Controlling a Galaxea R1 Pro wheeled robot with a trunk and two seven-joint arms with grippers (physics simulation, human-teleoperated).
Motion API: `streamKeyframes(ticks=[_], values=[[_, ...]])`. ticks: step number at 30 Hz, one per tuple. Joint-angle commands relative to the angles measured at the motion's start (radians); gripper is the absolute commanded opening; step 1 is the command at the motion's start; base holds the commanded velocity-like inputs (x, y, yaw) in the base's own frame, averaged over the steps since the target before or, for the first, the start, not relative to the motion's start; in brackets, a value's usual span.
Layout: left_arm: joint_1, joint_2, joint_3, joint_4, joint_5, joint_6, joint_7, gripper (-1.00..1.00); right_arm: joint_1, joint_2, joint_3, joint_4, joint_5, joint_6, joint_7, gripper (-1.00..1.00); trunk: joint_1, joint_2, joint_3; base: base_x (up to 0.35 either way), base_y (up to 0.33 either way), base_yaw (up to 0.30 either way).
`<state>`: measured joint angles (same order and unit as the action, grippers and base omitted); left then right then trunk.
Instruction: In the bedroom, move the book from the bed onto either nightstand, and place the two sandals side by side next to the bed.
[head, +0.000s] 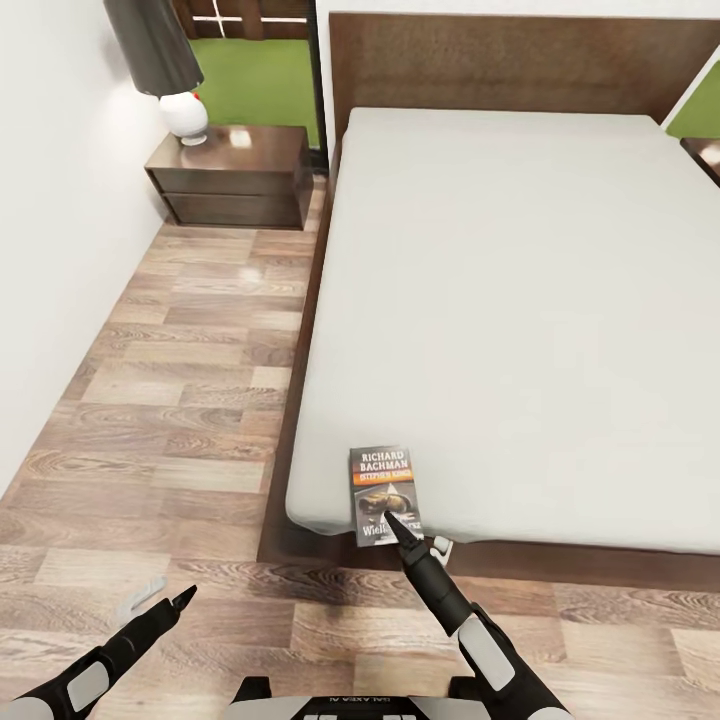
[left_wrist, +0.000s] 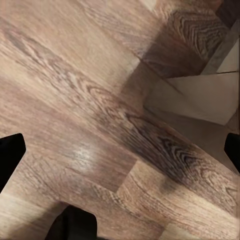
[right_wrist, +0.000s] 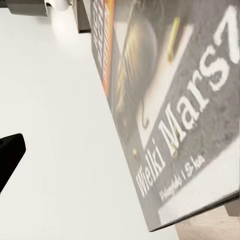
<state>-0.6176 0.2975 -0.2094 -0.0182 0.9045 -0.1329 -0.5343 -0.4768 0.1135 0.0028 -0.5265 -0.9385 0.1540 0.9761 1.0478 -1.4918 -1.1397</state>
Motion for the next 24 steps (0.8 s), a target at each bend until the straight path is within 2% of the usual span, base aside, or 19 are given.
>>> streamKeyframes(ticks=[1, 18, 19, 24], values=[[-0.001, 0.0, -0.008, 0.001, 0.006, -0.005, -0.003, 1.0, 0.0, 0.0, 0.0, 0.0, -0.01, 0.01, 0.003, 1.0, 0.0, 0.0, 0.0, 0.07, 0.0, 0.0], [-0.001, 0.0, -0.008, 0.001, 0.005, -0.005, -0.003, 1.0, 0.0, 0.0, 0.0, -0.004, -0.011, 0.001, 0.011, 1.0, 0.0, 0.0, 0.0, 0.008, 0.0, 0.0], [-0.001, 0.0, -0.008, 0.001, 0.005, -0.005, -0.003, 1.0, 0.0, 0.0, 0.0, -0.004, -0.011, 0.001, 0.011, -1.0, 0.0, 0.0, 0.0, 0.0, 0.0, 0.0], [-0.001, 0.0, -0.008, 0.001, 0.005, -0.005, -0.003, 1.0, 0.0, 0.0, 0.0, -0.003, -0.011, 0.004, 0.011, -1.0, 0.0, 0.0, 0.0, 0.0, 0.0, 0.0]])
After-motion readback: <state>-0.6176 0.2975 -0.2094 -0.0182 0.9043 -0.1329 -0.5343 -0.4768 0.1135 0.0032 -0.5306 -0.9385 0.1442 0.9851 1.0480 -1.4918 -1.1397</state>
